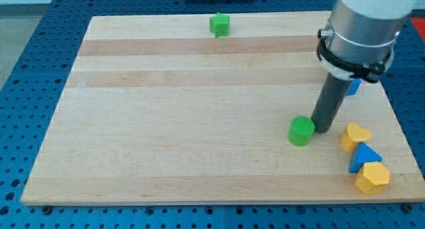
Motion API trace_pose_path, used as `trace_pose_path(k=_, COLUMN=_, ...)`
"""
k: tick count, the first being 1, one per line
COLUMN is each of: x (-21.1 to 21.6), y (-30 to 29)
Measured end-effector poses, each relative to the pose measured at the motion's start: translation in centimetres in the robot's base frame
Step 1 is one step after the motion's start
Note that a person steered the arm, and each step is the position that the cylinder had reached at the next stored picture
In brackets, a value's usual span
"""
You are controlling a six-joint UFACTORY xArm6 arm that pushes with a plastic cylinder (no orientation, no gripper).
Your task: Move green circle to the bottom center of the board
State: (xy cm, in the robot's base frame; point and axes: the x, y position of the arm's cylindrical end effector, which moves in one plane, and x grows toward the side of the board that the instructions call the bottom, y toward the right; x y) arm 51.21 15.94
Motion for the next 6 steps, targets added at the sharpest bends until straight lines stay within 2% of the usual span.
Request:
trace_pose_path(k=1, x=1.3, y=-1.5)
trace_pose_path(k=6, x=2.2, y=-6.0)
